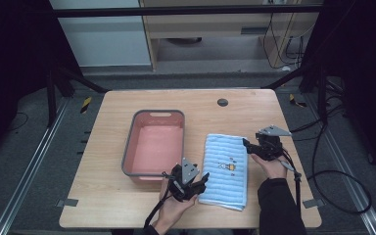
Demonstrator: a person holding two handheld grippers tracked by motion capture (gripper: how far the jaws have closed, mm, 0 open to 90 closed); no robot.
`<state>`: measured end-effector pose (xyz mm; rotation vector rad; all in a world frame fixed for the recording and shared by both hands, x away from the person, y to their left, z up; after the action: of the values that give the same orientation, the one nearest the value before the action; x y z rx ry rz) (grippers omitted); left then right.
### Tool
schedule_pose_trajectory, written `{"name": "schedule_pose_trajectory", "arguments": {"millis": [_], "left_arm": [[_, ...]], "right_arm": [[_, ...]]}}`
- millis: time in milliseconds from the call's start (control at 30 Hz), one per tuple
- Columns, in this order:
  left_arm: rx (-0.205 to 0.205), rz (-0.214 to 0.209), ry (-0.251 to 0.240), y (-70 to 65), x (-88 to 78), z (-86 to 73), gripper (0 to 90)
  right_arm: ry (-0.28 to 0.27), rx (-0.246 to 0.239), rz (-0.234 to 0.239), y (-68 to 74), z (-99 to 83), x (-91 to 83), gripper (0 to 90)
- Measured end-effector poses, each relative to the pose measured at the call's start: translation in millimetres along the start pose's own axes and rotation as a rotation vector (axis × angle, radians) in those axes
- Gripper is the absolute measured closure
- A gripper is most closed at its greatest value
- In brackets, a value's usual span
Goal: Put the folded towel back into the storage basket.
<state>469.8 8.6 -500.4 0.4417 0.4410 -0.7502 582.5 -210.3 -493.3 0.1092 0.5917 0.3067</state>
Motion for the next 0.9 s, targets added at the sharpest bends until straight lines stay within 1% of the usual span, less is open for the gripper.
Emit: {"name": "schedule_pose_trajectory", "arguments": {"millis": [67,167,267,400,433,500,533,633,667,800,833,867,900], "left_arm": [[0.001,-0.003,0.006,-1.0,1.2,-1.2,48.3],[0.004,-0.012,0.029,-4.0,7.1,-5.8,48.8],[0.005,-0.015,0.043,-5.6,11.3,-9.6,49.3],[0.010,-0.015,0.058,-7.2,14.4,-13.7,50.4],[0.016,-0.015,0.064,-7.5,15.0,-14.9,50.6],[0.021,-0.016,0.071,-8.8,16.3,-16.9,50.9],[0.020,-0.023,0.077,-10.0,17.7,-18.9,50.9],[0.025,-0.018,0.087,-10.8,19.6,-21.3,51.4],[0.025,-0.024,0.098,-11.4,21.4,-23.9,51.8],[0.022,-0.027,0.106,-11.5,24.1,-27.7,53.0],[0.019,-0.027,0.109,-11.5,24.7,-28.8,53.9],[0.016,-0.028,0.112,-11.7,25.5,-29.9,53.9],[0.014,-0.034,0.122,-12.5,26.2,-32.0,55.1]], "right_arm": [[0.006,0.005,0.002,0.4,-0.8,1.3,42.0],[0.022,0.001,0.000,1.3,-4.4,7.5,42.9],[0.039,-0.014,0.004,2.7,-7.9,11.1,43.0],[0.056,-0.021,0.003,4.5,-11.4,14.7,43.4],[0.067,-0.027,-0.004,4.1,-13.8,17.3,43.5],[0.074,-0.026,-0.002,4.1,-14.9,18.5,43.5],[0.083,-0.023,-0.002,4.2,-17.1,20.6,43.6],[0.093,-0.018,-0.002,4.4,-19.3,22.8,43.7],[0.106,-0.023,-0.009,3.1,-22.0,25.4,44.4],[0.105,-0.023,-0.008,2.7,-24.0,27.5,45.5],[0.115,0.000,-0.006,1.1,-26.8,28.4,45.8],[0.115,0.000,-0.006,1.1,-26.8,28.4,45.8],[0.121,0.003,-0.019,-2.6,-29.4,29.8,46.1]]}}
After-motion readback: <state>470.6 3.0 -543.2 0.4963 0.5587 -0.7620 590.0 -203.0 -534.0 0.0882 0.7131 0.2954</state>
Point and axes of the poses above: each handheld gripper's, and its own axes: x roughly forward along the jaws, z roughly out of its top, y roughly to its left, the point moved 8 cm from there along x, roughly forward along the jaws, and after that the axes turned 13 degrees about x, right-handed, at the moved point
